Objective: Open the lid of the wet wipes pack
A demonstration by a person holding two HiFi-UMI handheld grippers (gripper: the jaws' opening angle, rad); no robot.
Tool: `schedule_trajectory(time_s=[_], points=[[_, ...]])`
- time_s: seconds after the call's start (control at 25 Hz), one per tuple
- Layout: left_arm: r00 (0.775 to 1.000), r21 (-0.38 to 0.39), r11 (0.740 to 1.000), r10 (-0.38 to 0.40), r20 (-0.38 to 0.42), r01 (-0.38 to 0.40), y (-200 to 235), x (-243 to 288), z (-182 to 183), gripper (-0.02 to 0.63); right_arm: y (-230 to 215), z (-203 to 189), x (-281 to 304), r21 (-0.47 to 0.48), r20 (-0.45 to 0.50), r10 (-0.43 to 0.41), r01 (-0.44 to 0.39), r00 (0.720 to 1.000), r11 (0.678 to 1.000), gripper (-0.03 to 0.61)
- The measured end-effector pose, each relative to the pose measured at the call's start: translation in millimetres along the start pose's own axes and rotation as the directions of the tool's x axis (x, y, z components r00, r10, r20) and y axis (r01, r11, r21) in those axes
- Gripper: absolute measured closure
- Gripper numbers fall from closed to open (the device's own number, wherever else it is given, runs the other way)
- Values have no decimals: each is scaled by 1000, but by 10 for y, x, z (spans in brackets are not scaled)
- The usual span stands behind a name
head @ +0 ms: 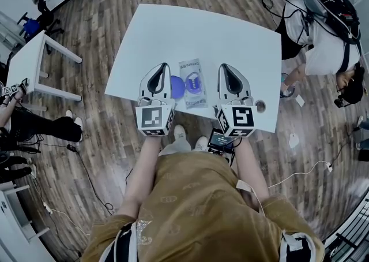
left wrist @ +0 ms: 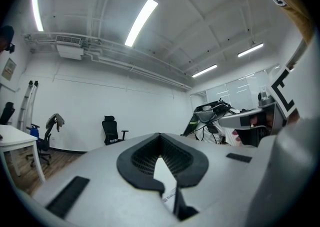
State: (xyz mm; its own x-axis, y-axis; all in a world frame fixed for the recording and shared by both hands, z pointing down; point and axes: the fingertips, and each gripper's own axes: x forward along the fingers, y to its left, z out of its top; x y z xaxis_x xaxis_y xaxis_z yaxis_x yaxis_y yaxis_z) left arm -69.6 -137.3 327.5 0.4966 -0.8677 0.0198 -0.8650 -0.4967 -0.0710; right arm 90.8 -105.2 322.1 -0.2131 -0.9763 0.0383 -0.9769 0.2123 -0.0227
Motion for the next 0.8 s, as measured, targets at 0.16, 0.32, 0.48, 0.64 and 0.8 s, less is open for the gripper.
schedule_trajectory(time_s=[0.16, 0.32, 0.48, 0.64, 0.8], points=[[1000, 5, 1000, 0, -7, 0, -8, 20, -46, 612, -19, -17, 25, 0, 0, 3, -3, 1000, 1000, 569], [1000, 3, 1000, 0, -10, 0, -4, 37, -72, 612, -40, -34, 46, 2, 0, 0, 0, 1000, 1000, 569], [1000, -1, 1000, -2, -11, 2, 0, 21, -80, 612, -13, -57, 42, 0, -10, 3, -3, 1000, 1000, 569], [1000, 0, 1000, -2, -11, 2, 15, 41, -68, 612, -2, -40, 72, -2, -10, 6, -6, 1000, 1000, 569], [1000, 0, 1000, 2, -15, -2, 29, 78, -76, 612, -26, -41, 117, -2, -12, 9, -9, 1000, 1000, 569]])
